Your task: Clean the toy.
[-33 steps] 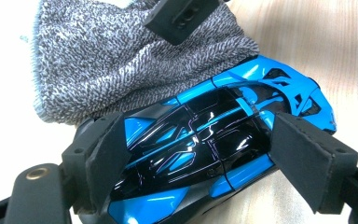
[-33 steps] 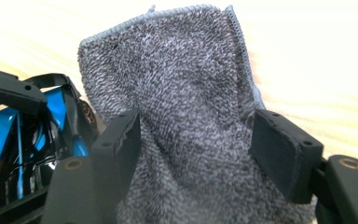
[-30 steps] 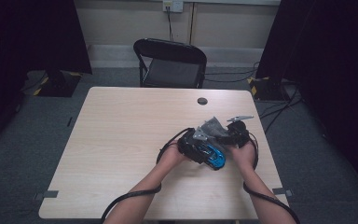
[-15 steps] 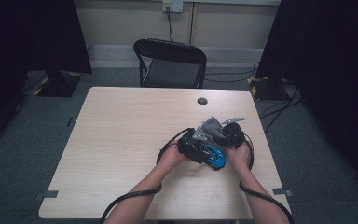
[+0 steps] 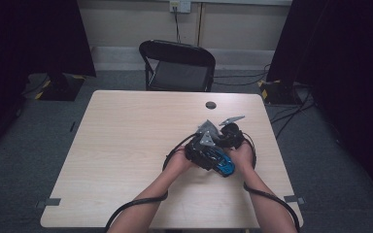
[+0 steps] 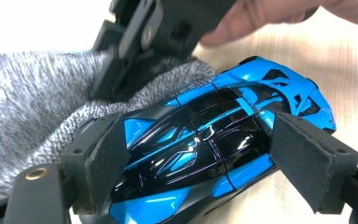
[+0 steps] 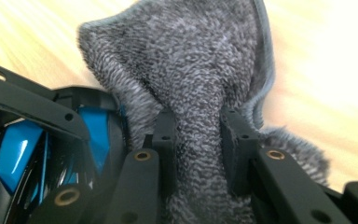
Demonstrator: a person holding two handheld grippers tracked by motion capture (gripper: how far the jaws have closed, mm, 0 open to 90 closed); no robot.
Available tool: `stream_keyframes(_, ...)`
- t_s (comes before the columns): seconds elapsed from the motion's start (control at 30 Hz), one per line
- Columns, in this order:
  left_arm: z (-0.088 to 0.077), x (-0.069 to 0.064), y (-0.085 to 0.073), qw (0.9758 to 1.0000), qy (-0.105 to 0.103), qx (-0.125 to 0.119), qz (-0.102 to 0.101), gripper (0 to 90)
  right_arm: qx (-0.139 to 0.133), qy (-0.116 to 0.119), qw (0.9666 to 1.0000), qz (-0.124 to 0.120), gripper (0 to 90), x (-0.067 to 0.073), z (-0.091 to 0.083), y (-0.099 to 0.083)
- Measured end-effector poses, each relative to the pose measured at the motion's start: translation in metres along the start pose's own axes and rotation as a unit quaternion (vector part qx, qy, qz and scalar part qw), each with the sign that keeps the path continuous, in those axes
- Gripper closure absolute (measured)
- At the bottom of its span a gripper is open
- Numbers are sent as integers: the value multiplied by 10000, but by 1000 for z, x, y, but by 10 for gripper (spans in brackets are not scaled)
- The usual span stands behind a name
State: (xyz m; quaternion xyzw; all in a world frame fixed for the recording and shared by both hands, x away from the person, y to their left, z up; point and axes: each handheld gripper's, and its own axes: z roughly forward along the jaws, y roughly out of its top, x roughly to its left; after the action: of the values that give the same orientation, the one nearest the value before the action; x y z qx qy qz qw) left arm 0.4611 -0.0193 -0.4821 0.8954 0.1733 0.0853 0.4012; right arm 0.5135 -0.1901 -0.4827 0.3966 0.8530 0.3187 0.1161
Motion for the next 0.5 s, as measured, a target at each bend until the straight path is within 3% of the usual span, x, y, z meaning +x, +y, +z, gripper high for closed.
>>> stream_keyframes(0.2,0,0,0,10000,3,13,1,186,105,100,9998,-141,731,-1,-1,1)
stream_keyframes(0.5,0,0,0,10000,7,-4,6,186,46,254,9992,-292,738,-3,-5,-5)
